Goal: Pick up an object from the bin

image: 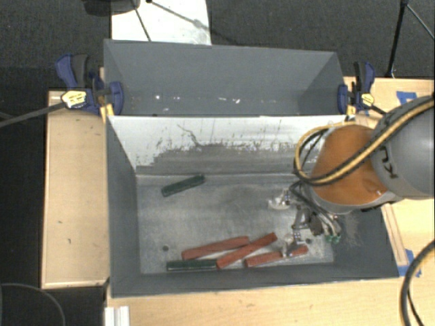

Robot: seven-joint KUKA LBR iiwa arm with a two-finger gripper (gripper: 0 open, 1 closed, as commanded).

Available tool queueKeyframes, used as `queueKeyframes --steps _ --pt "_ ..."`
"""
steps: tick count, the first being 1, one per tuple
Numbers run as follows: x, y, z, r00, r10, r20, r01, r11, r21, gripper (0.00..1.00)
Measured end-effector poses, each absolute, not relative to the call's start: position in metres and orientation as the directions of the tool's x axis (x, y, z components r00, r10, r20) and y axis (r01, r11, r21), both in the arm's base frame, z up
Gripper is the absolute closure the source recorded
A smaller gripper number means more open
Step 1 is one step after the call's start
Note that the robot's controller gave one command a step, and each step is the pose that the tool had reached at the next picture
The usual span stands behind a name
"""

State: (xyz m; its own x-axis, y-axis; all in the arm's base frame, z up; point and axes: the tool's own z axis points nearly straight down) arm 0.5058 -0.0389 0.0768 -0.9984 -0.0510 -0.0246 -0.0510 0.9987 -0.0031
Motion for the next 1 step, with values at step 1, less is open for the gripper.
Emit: queueKeyframes --steps 1 --pt "0.4875 0.0086 0.0746 -0.984 -0.176 -0.014 -0.176 0.984 -0.002 1.0"
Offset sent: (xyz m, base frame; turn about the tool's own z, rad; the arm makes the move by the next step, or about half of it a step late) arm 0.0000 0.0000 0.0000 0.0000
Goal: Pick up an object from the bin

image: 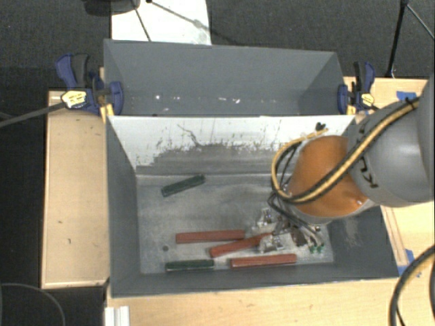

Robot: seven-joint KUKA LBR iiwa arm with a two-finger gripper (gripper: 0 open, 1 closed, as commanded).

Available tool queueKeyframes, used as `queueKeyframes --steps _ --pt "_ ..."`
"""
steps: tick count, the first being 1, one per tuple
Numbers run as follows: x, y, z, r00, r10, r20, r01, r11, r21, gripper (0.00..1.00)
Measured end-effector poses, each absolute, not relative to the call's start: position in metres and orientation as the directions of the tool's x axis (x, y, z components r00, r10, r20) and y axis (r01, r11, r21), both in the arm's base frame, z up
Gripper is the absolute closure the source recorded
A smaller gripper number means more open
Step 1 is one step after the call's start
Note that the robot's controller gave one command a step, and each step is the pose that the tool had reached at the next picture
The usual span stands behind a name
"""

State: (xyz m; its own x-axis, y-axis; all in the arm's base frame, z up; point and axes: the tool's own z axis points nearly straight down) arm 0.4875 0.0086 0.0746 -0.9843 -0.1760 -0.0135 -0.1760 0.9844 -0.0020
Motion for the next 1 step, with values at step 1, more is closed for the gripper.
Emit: queueKeyframes --steps 1 --pt "0.4875 0.0086 0.0746 -0.984 -0.177 -0.014 -0.177 0.984 -0.002 1.0"
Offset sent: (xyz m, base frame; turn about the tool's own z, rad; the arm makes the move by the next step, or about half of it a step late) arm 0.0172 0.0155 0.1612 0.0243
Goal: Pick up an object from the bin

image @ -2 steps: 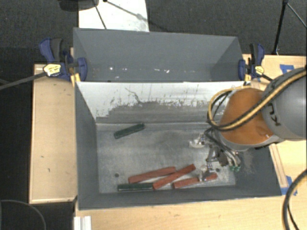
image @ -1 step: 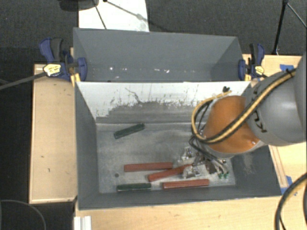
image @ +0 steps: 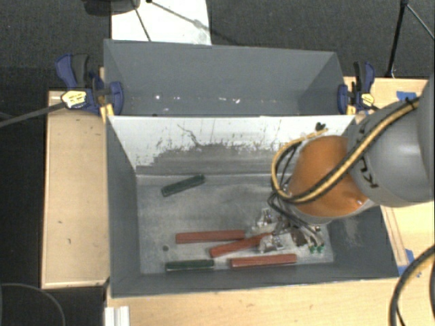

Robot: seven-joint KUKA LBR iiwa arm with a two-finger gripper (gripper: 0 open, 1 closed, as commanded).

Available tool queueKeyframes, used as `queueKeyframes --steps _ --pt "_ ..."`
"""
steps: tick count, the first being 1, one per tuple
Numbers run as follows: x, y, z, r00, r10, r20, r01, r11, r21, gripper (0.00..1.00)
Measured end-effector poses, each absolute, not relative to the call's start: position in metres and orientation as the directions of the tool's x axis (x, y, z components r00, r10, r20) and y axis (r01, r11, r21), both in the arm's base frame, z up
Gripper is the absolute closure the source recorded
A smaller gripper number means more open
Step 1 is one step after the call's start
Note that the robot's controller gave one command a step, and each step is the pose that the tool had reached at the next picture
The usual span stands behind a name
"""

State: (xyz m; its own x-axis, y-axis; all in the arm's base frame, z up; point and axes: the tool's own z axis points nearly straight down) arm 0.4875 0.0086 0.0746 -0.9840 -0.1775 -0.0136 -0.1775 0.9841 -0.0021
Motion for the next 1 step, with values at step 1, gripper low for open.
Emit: queueKeyframes --steps 1 --pt "0.5062 0.0241 0.2375 -0.987 -0.158 -0.005 -0.158 0.987 0.0 1.0"
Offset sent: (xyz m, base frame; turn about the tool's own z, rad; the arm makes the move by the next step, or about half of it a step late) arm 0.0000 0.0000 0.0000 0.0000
